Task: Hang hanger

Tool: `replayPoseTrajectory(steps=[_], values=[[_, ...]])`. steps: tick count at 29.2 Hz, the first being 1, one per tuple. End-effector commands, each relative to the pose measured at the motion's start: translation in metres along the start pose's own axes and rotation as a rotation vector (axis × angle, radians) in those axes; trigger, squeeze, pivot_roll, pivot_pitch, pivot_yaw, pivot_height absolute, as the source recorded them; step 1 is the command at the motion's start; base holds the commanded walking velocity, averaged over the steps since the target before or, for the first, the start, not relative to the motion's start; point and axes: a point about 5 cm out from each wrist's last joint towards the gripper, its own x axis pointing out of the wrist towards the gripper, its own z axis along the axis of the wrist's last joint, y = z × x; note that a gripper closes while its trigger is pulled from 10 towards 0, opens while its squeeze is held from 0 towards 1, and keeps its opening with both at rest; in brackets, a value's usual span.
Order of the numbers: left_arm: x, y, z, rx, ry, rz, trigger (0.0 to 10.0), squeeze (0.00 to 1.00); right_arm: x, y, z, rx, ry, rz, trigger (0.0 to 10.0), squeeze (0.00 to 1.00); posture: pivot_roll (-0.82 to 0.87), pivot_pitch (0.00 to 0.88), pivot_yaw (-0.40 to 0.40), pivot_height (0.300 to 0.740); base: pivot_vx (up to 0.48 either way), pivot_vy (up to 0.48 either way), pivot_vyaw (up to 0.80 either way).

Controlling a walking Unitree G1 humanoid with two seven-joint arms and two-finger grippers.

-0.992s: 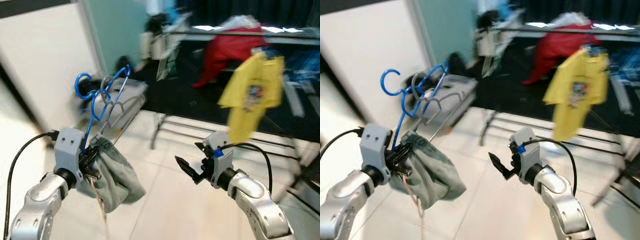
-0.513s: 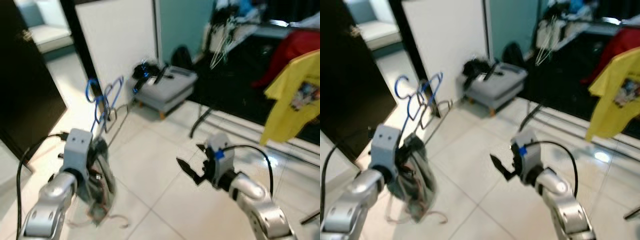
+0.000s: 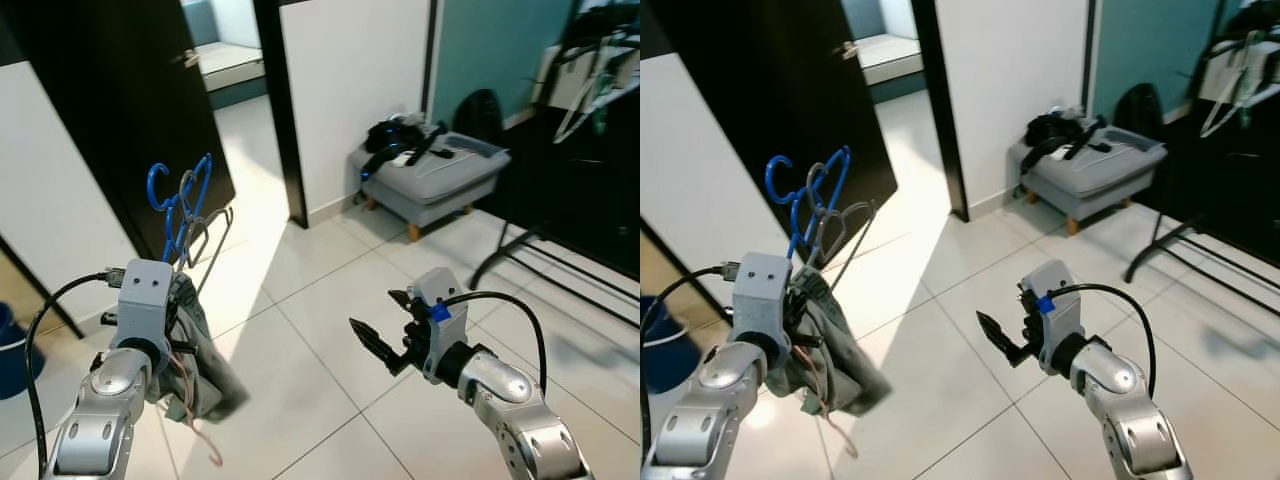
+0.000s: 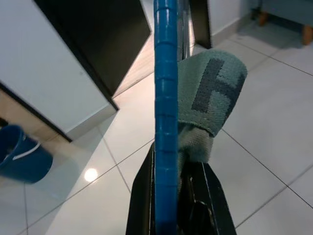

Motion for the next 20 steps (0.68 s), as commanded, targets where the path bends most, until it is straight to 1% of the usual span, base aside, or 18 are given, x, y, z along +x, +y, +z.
replayPoseTrajectory(steps=[1,4,5,6,8,9,11,12,14,17,19,20], values=[[0.001,0.008,0.0,-0.003,0.011,0.055,10.0,0.0,0.003,0.009,0.002,0.009,-0.025,0.052,10.0,0.0,-0.05,0.0,0.078,0.74,0.0,0.0,0.79],[0.0,0.009,-0.001,-0.011,0.008,0.076,10.0,0.0,0.003,0.012,0.002,0.004,-0.027,0.085,10.0,0.0,-0.05,0.0,0.078,0.74,0.0,0.0,0.79],[-0.004,0.005,-0.002,-0.032,-0.002,0.072,10.0,0.0,0.003,0.013,0.002,-0.001,-0.026,0.091,10.0,0.0,-0.05,0.0,0.079,0.74,0.0,0.0,0.78],[-0.004,0.005,-0.002,-0.032,-0.002,0.072,10.0,0.0,0.003,0.013,0.002,-0.001,-0.026,0.091,10.0,0.0,-0.05,0.0,0.079,0.74,0.0,0.0,0.78],[-0.016,-0.007,-0.004,-0.058,-0.035,0.056,10.0,0.0,0.003,0.012,0.002,0.01,-0.033,0.085,10.0,0.0,-0.05,0.0,0.079,0.74,0.0,0.0,0.79],[-0.016,-0.007,-0.004,-0.058,-0.035,0.056,10.0,0.0,0.003,0.012,0.002,0.01,-0.033,0.085,10.0,0.0,-0.05,0.0,0.079,0.74,0.0,0.0,0.79],[-0.026,-0.014,-0.001,-0.109,-0.073,0.064,10.0,0.0,0.002,0.01,0.001,0.037,-0.048,0.075,10.0,0.0,-0.04,0.0,0.079,0.74,0.0,0.0,0.79],[-0.026,-0.014,-0.001,-0.109,-0.073,0.064,10.0,0.0,0.002,0.01,0.001,0.037,-0.048,0.075,10.0,0.0,-0.04,0.0,0.079,0.74,0.0,0.0,0.79],[-0.032,-0.02,-0.001,-0.156,-0.1,0.071,10.0,0.0,0.002,0.009,0.001,0.07,-0.062,0.073,10.0,0.0,-0.03,0.0,0.07,0.74,0.0,0.0,0.79],[-0.033,-0.022,-0.001,-0.163,-0.106,0.067,10.0,0.0,0.002,0.008,0.001,0.078,-0.065,0.074,10.0,0.0,-0.03,0.0,0.07,0.74,0.0,0.0,0.79],[-0.031,-0.023,-0.001,-0.17,-0.108,0.062,10.0,0.0,0.002,0.008,0.001,0.082,-0.065,0.08,10.0,0.0,-0.03,0.0,0.06,0.74,0.0,0.0,0.79],[-0.028,-0.024,0.0,-0.174,-0.108,0.061,10.0,0.0,0.002,0.008,0.001,0.088,-0.065,0.088,10.0,0.0,-0.03,0.0,0.051,0.74,0.0,0.0,0.78]])
